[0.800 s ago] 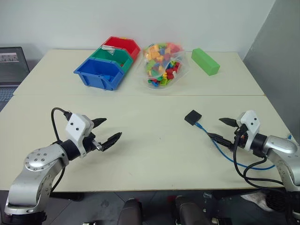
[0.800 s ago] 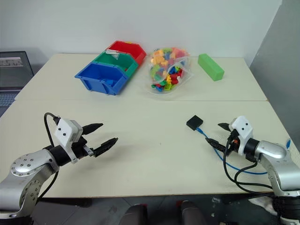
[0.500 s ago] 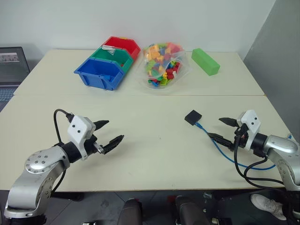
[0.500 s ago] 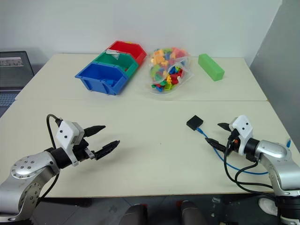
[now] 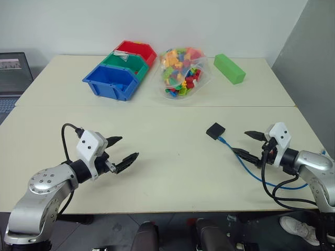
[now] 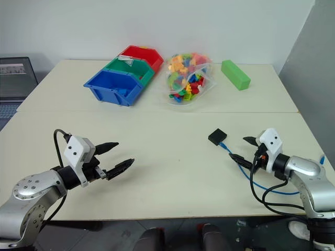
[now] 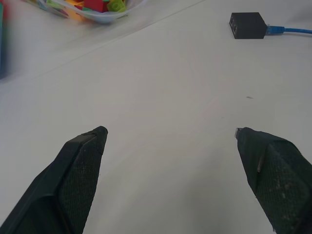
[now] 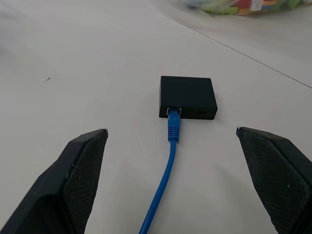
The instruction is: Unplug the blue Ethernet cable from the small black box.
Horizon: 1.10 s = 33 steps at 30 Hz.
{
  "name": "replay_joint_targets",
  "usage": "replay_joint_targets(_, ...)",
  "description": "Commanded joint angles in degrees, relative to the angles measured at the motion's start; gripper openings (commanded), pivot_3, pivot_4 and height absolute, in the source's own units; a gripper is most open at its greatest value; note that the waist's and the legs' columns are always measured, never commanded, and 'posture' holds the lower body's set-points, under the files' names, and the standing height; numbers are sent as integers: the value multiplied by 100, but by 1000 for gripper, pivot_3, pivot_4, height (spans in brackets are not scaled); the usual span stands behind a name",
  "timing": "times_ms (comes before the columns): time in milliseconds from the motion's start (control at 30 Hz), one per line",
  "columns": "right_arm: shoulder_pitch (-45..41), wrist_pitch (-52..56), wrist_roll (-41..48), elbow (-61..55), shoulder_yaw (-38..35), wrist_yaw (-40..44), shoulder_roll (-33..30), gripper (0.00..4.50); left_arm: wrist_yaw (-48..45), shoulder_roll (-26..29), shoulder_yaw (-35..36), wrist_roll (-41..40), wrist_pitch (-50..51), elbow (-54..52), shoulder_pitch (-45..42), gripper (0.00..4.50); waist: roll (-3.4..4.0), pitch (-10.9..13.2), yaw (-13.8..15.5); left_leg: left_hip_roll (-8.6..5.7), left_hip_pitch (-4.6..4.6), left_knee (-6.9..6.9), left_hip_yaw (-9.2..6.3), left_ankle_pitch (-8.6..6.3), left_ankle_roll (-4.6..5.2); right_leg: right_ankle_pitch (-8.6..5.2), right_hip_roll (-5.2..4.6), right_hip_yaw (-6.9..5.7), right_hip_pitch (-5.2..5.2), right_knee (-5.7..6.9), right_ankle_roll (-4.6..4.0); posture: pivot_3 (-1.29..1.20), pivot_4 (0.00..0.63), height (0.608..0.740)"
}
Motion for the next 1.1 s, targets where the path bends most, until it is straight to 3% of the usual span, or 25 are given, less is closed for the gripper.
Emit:
replay_joint_targets(33,-66,38,94,-209,-136,-20,-24,4483,-51,37,12,-37,-88,-157,-50,4500,0,0,0,0,0,0,0,0,0,0,0,0,0,0,0,0,150,740)
replay_joint_targets(700,-5,38,-76,-210,-61,-148,19,4483,-220,51,-156,10,-109,-85,-119,4500,7,4,2,-6,25,1,-64,1,0,-5,-5,-32,61,-20,-7,0,150,740)
replay_joint_targets(933,-176,229,-491,146,336,-645,307,4483,-826,219,-361,-623,317,-231,-487,4500,7,4,0,-4,46,-4,-41,0,0,-5,-2,-14,73,-19,-7,0,150,740)
replay_joint_targets(1100,-618,49,-808,844,781,-870,859,4483,-1117,334,-738,-678,403,-166,-949,4500,9,6,-18,-3,78,-16,-7,0,1,-6,-1,-4,85,-19,-6,0,150,740)
